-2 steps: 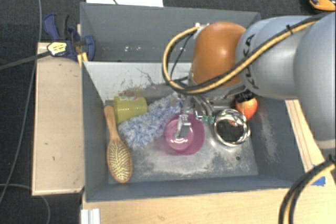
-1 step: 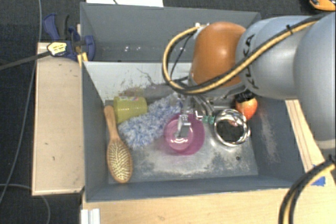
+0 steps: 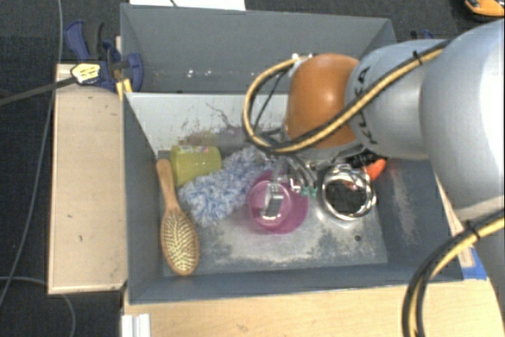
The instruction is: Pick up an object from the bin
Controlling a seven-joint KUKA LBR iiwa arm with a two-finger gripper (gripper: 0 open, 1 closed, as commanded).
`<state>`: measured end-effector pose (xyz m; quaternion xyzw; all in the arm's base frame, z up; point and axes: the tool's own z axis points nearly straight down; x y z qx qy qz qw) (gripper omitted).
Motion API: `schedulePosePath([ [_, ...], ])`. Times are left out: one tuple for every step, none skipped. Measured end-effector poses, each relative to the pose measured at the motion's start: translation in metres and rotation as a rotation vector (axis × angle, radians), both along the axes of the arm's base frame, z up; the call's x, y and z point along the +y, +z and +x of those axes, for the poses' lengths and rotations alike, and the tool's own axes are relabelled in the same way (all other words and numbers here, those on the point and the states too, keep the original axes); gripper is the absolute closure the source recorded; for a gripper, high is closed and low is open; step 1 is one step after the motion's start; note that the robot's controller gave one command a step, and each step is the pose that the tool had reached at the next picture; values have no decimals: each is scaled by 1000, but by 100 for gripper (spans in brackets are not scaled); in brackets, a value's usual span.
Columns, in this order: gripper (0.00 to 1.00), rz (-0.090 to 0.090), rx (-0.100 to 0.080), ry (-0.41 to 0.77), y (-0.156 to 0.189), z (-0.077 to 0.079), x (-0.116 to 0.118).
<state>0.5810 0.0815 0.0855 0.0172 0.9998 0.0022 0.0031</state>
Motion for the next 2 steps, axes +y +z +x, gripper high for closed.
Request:
schedulePosePath([
  [0, 1, -7, -8, 1, 2, 11],
  [0, 1, -6, -4, 3, 1, 6],
])
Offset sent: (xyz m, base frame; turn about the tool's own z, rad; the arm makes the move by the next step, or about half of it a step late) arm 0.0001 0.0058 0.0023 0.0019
